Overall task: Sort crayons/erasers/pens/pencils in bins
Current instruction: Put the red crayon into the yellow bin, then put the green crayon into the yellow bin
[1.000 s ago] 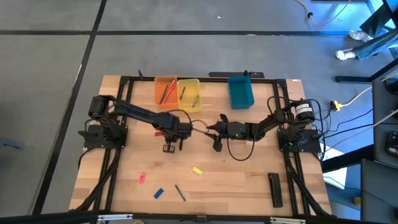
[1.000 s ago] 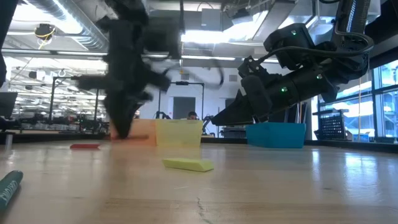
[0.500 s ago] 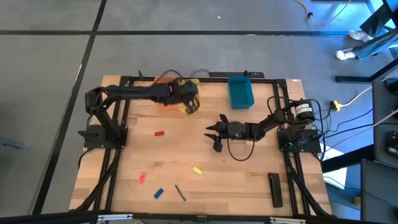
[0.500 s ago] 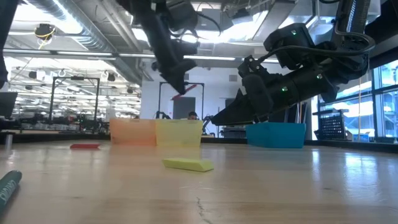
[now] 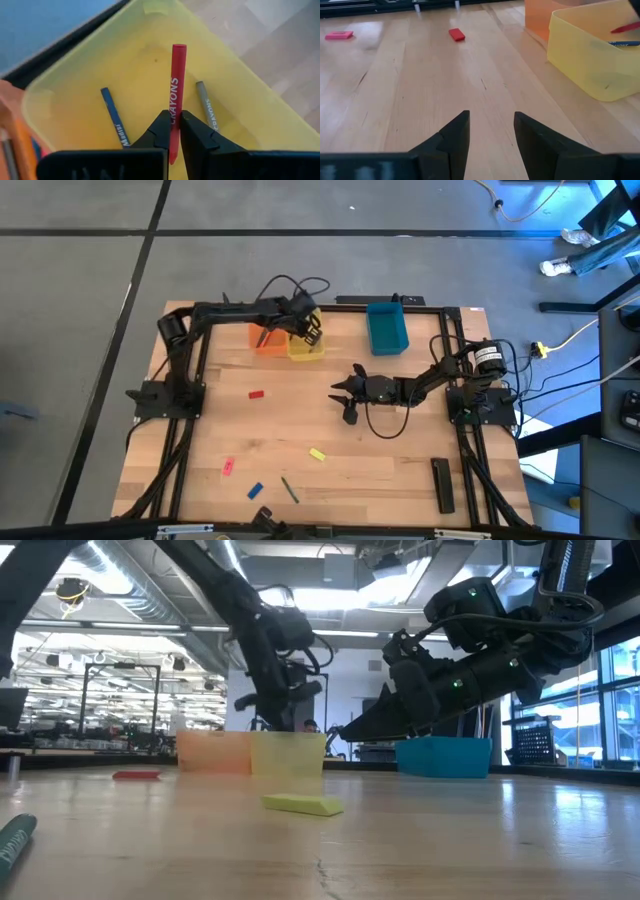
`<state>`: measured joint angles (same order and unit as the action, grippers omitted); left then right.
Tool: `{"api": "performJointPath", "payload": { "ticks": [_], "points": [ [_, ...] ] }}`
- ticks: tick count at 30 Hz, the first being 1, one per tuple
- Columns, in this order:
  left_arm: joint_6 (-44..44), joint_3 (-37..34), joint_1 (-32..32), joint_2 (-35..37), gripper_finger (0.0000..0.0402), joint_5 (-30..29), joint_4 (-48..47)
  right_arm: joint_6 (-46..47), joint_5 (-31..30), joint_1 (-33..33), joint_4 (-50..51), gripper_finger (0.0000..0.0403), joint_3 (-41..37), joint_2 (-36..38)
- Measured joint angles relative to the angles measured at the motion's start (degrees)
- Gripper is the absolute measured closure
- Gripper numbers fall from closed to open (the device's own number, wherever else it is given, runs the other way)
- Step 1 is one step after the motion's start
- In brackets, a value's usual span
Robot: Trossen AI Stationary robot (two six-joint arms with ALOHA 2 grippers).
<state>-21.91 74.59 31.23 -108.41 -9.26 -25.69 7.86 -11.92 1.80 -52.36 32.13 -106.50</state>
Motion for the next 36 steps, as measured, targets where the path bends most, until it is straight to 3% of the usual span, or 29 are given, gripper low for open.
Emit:
{"api": "performJointPath", "payload": {
  "ticks": [7, 16, 24, 29, 33, 36],
  "points": [
    [-2.11, 0.02, -0.01, -1.06, 0.0370, 1.42, -2.29, 0.00, 0.00, 0.00, 0.00, 0.0246, 0.01, 0.00],
    [-2.99, 0.04, -0.05, -1.04, 0.0305, 1.31, -3.28, 0.00, 0.00, 0.00, -0.03, 0.0246, 0.01, 0.00],
    [1.41, 2.38, -2.03, -0.38, 0.0290, 1.25, -6.11, 0.00, 0.00, 0.00, -0.02, 0.0246, 0.01, 0.00],
    [6.03, 4.33, -8.40, 1.21, 0.0291, -1.69, -14.36, -0.55, 0.02, 0.00, 0.00, 0.0246, 0.01, 0.00],
    [9.20, 4.28, -16.88, 3.15, 0.0291, -5.70, -19.51, -0.62, 0.02, 0.00, 0.55, 0.0246, 0.03, 0.00],
    [10.44, 3.74, -23.50, 3.86, 0.0291, -4.97, -21.00, -0.68, 0.04, 0.00, 0.59, 0.0246, 0.03, 0.00]
  ]
}}
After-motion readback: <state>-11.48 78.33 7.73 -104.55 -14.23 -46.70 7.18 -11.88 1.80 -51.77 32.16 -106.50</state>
